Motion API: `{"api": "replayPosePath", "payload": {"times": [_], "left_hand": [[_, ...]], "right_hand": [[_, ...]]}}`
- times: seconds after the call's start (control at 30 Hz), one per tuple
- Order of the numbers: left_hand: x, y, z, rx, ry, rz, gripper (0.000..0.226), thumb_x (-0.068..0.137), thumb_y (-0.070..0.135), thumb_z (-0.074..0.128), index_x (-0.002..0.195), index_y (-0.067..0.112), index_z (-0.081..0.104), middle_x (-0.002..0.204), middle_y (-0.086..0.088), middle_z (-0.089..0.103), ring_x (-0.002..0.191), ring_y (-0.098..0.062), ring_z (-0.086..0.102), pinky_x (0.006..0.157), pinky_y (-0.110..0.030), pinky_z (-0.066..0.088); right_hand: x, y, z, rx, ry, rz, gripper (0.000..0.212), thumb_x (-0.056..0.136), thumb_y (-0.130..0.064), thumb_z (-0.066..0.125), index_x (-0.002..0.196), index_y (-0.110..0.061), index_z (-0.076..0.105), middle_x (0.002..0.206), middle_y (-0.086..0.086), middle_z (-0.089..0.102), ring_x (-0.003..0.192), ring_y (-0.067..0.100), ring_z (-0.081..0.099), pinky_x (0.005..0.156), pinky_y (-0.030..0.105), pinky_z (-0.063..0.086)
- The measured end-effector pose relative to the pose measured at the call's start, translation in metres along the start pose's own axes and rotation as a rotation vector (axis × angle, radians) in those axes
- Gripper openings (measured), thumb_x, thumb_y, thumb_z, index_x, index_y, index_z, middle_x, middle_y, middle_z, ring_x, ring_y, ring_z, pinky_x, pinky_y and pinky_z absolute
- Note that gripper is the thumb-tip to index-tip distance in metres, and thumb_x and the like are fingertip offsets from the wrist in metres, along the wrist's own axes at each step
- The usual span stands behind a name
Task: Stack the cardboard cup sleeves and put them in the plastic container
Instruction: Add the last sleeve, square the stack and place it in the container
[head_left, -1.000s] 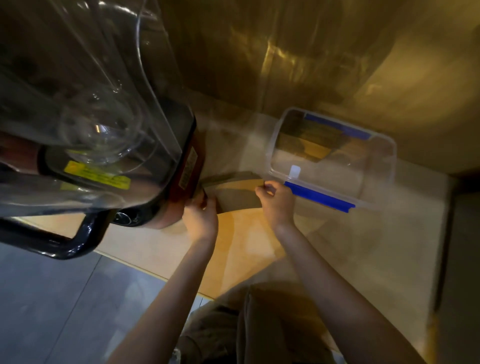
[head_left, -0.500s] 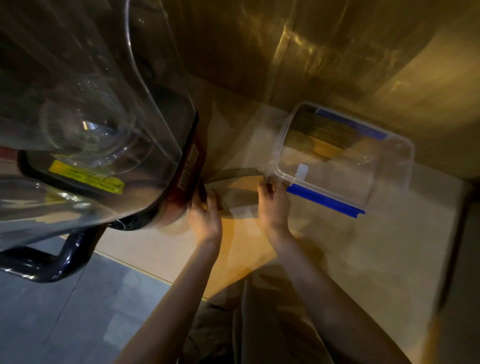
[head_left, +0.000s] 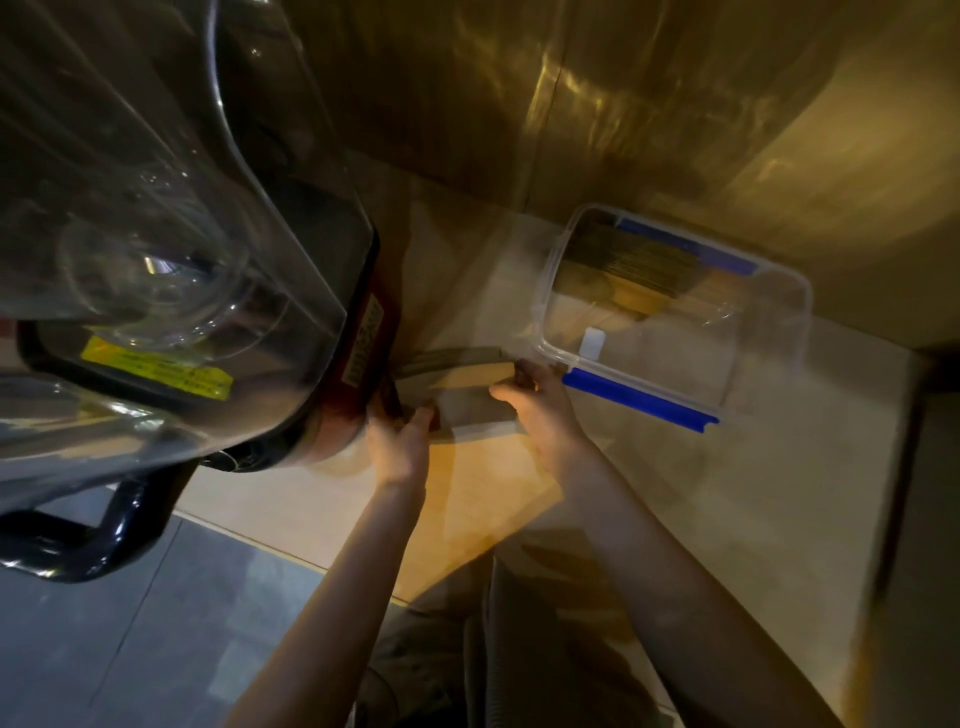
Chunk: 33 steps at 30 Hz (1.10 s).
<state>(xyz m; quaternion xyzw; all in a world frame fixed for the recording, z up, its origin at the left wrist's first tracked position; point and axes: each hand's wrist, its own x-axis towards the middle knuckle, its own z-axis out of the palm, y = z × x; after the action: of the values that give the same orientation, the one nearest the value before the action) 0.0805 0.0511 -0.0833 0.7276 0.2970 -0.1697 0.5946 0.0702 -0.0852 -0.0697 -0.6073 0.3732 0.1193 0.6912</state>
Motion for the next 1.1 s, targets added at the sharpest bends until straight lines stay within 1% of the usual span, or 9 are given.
{"api": "replayPosePath", "payload": {"times": [0.17,0.27,0.33,0.47,0.57,0.63,0.73,0.9,1.1], "left_hand": [[-0.003,-0.002,-0.006,-0.039,-0.073,0.005,0.054,0.08,-0.001,0.058,0.13,0.006,0.039,0.12,-0.01,0.054,0.1,-0.018,0.053,0.065,-0.014,0.046],[-0.009,-0.007,-0.013,-0.072,-0.182,0.02,0.042,0.079,-0.008,0.055,0.117,0.009,0.046,0.098,-0.008,0.057,0.083,-0.018,0.056,0.057,-0.012,0.05],[-0.013,-0.013,-0.016,-0.021,-0.241,0.05,0.044,0.077,-0.008,0.056,0.118,0.005,0.047,0.097,-0.012,0.057,0.083,-0.022,0.056,0.056,-0.013,0.051],[-0.026,-0.028,-0.019,0.124,-0.325,0.061,0.068,0.074,-0.006,0.061,0.135,0.008,0.033,0.123,-0.017,0.046,0.107,-0.027,0.051,0.069,-0.024,0.054],[-0.04,-0.037,-0.016,0.294,-0.414,0.127,0.066,0.075,-0.001,0.063,0.133,0.009,0.033,0.134,-0.018,0.037,0.115,-0.025,0.046,0.093,-0.039,0.049],[-0.05,-0.044,-0.011,0.419,-0.471,0.241,0.065,0.077,0.003,0.063,0.134,0.008,0.032,0.136,-0.017,0.038,0.119,-0.026,0.046,0.102,-0.039,0.043],[-0.062,-0.055,-0.004,0.597,-0.521,0.483,0.067,0.078,0.008,0.063,0.136,0.007,0.03,0.133,-0.017,0.049,0.12,-0.03,0.05,0.098,-0.031,0.04],[-0.078,-0.057,0.005,0.604,-0.605,0.689,0.065,0.079,0.009,0.063,0.135,0.009,0.03,0.13,-0.016,0.053,0.119,-0.027,0.051,0.094,-0.017,0.035],[-0.082,-0.062,0.013,0.659,-0.732,0.636,0.08,0.079,0.015,0.064,0.143,0.018,0.016,0.14,-0.009,0.047,0.126,-0.021,0.047,0.101,-0.028,0.038]], "right_hand": [[-0.011,-0.004,-0.005,-0.032,-0.079,0.044,0.023,0.082,0.005,0.056,0.105,0.002,0.061,0.085,0.005,0.066,0.075,0.009,0.059,0.07,0.011,0.05],[-0.017,0.003,-0.013,-0.084,-0.069,0.089,0.023,0.081,0.002,0.059,0.104,0.0,0.063,0.105,0.023,0.067,0.09,0.023,0.06,0.084,0.03,0.047],[-0.024,0.009,-0.022,-0.136,-0.081,0.112,0.025,0.081,-0.002,0.061,0.106,-0.005,0.062,0.1,0.014,0.066,0.093,0.022,0.058,0.078,0.027,0.045],[-0.046,0.025,-0.043,-0.151,-0.092,0.063,0.035,0.082,-0.005,0.061,0.115,-0.015,0.055,0.091,-0.009,0.059,0.09,0.01,0.055,0.07,0.016,0.041],[-0.066,0.048,-0.059,-0.094,-0.033,0.007,0.038,0.08,0.005,0.06,0.114,-0.01,0.051,0.102,0.001,0.06,0.098,0.016,0.056,0.074,0.017,0.045],[-0.08,0.066,-0.069,-0.013,0.033,-0.013,0.046,0.078,0.011,0.06,0.119,-0.006,0.047,0.11,0.009,0.058,0.104,0.021,0.055,0.08,0.023,0.049],[-0.104,0.088,-0.082,-0.109,0.141,-0.081,0.057,0.075,0.003,0.066,0.126,-0.012,0.045,0.12,0.01,0.059,0.11,0.023,0.057,0.093,0.039,0.049],[-0.136,0.11,-0.087,-0.183,0.353,-0.178,0.047,0.078,-0.011,0.066,0.121,-0.023,0.052,0.112,0.003,0.067,0.104,0.017,0.063,0.089,0.038,0.054],[-0.14,0.119,-0.088,-0.102,0.362,-0.178,0.066,0.08,-0.012,0.067,0.135,-0.025,0.033,0.133,-0.002,0.051,0.121,0.006,0.046,0.101,0.025,0.043]]}}
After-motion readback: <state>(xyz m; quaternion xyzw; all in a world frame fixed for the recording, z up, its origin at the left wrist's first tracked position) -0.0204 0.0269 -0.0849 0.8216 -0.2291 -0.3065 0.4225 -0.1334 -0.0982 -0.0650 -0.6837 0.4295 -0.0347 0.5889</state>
